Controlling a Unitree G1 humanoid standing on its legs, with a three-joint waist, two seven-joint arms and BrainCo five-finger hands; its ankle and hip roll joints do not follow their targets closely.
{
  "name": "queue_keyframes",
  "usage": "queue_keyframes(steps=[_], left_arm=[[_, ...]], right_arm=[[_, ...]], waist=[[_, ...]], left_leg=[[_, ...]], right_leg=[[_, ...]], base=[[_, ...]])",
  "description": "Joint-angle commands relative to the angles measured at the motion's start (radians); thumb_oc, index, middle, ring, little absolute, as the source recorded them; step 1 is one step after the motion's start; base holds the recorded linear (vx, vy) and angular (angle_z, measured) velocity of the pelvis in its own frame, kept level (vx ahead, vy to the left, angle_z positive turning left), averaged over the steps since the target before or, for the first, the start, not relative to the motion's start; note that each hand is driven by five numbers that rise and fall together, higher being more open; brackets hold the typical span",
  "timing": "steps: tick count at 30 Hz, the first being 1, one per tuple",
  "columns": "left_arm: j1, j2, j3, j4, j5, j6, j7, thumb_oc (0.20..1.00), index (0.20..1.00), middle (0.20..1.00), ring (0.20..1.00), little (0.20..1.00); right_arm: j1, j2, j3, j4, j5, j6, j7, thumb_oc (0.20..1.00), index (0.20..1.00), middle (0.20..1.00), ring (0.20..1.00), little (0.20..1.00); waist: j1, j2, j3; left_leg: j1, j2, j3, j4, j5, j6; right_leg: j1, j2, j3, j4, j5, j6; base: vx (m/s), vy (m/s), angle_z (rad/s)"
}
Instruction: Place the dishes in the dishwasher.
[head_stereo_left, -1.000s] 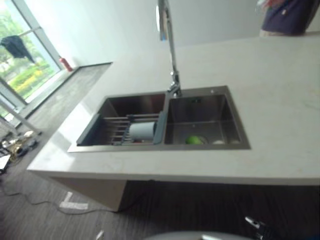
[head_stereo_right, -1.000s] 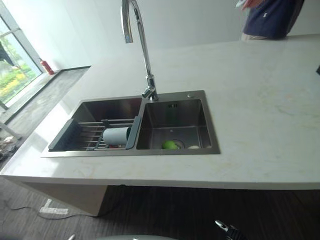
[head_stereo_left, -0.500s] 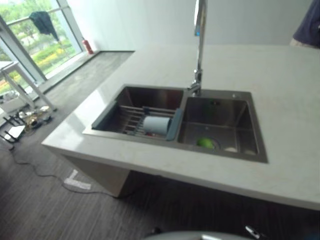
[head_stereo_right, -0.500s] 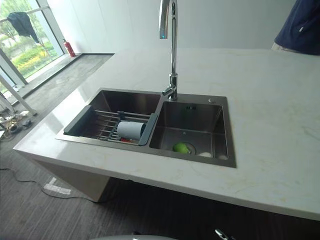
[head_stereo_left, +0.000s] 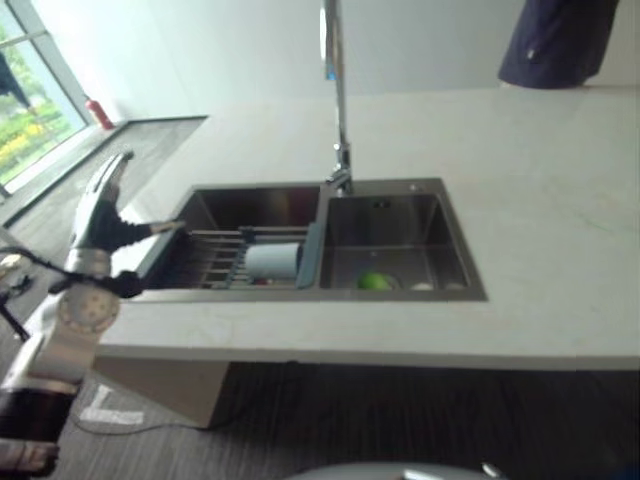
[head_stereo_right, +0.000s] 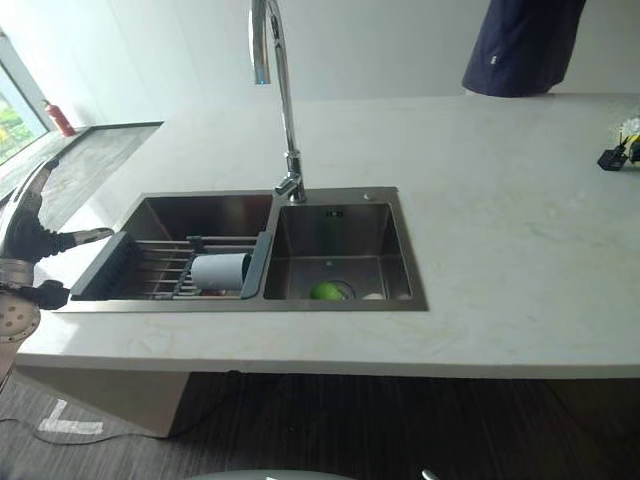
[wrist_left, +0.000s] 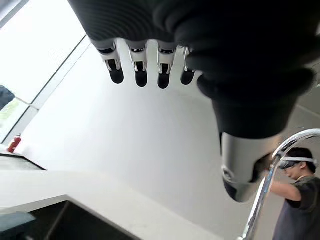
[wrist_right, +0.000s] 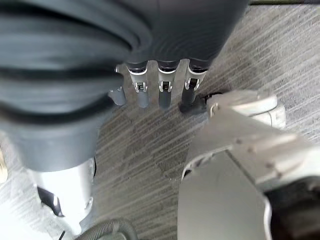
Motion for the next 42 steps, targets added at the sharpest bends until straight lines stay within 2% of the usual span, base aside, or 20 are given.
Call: queue_keyframes(steps=[1,8,12,20,26,32,37,42], left_arm=[[-0.105,0.092,-0.009,0.04,0.026,-0.02,-0.045,1.0,1.0,1.0,1.0,1.0],[-0.157,0.117,-0.1,0.153,0.037,0.004,-0.139,1.0,1.0,1.0,1.0,1.0],[-0.189,0.134,-0.148,0.19,0.028,-0.016,-0.186,1.0,1.0,1.0,1.0,1.0],[-0.271,0.139,-0.212,0.171,0.028,-0.01,-0.215,1.0,1.0,1.0,1.0,1.0],[-0.313,0.153,-0.237,0.183,0.03,-0.017,-0.221,1.0,1.0,1.0,1.0,1.0],[-0.33,0.171,-0.251,0.168,0.024,-0.017,-0.263,1.0,1.0,1.0,1.0,1.0],[-0.369,0.156,-0.314,0.185,0.054,0.014,-0.307,1.0,1.0,1.0,1.0,1.0],[-0.394,0.149,-0.353,0.229,0.06,0.015,-0.311,1.0,1.0,1.0,1.0,1.0]], right_arm=[[-0.068,-0.017,-0.009,0.003,-0.033,-0.007,0.014,1.0,1.0,1.0,1.0,1.0],[-0.08,-0.063,-0.005,-0.038,-0.004,-0.019,0.028,1.0,1.0,1.0,1.0,1.0],[-0.089,-0.075,0.009,-0.065,-0.02,0.008,0.023,1.0,1.0,1.0,1.0,1.0],[-0.089,-0.078,0.032,-0.084,-0.022,0.002,0.027,1.0,1.0,1.0,1.0,1.0],[-0.078,-0.081,0.034,-0.104,-0.022,0.025,0.018,1.0,1.0,1.0,1.0,1.0],[-0.073,-0.081,0.027,-0.114,-0.003,0.03,0.019,1.0,1.0,1.0,1.0,1.0],[-0.085,-0.094,0.024,-0.12,0.013,0.032,0.018,1.0,1.0,1.0,1.0,1.0],[-0.091,-0.107,0.022,-0.125,0.014,0.025,0.02,1.0,1.0,1.0,1.0,1.0]], waist=[[0.003,-0.018,0.065],[-0.014,-0.019,0.103],[-0.024,-0.019,0.124],[-0.035,-0.029,0.143],[-0.05,-0.03,0.146],[-0.062,-0.021,0.16],[-0.084,-0.011,0.179],[-0.102,-0.007,0.2]], left_leg=[[0.009,0.068,0.072,0.007,0.015,0.004],[-0.007,0.08,0.088,0.007,0.033,0.002],[-0.019,0.082,0.097,0.014,0.036,0.002],[-0.025,0.081,0.1,0.016,0.038,0.0],[-0.019,0.086,0.117,0.017,0.04,-0.006],[-0.019,0.081,0.121,0.016,0.036,-0.007],[-0.026,0.078,0.126,0.016,0.036,-0.01],[-0.03,0.078,0.136,0.02,0.037,-0.011]], right_leg=[[0.019,-0.064,-0.017,0.007,-0.008,0.048],[-0.012,-0.072,-0.015,0.011,0.013,0.055],[-0.033,-0.076,-0.003,0.013,0.024,0.06],[-0.046,-0.077,0.008,0.008,0.037,0.065],[-0.05,-0.079,0.018,0.006,0.042,0.07],[-0.062,-0.084,0.03,0.006,0.049,0.077],[-0.08,-0.089,0.05,0.006,0.055,0.078],[-0.094,-0.092,0.066,0.006,0.062,0.076]], base=[[-0.03,0.048,-0.06],[-0.04,0.036,-0.07],[-0.04,0.037,-0.03],[-0.02,-0.005,0.0],[0.03,-0.017,-0.04],[0.02,-0.026,-0.07],[0.0,0.0,0.0],[-0.01,0.011,-0.11]])
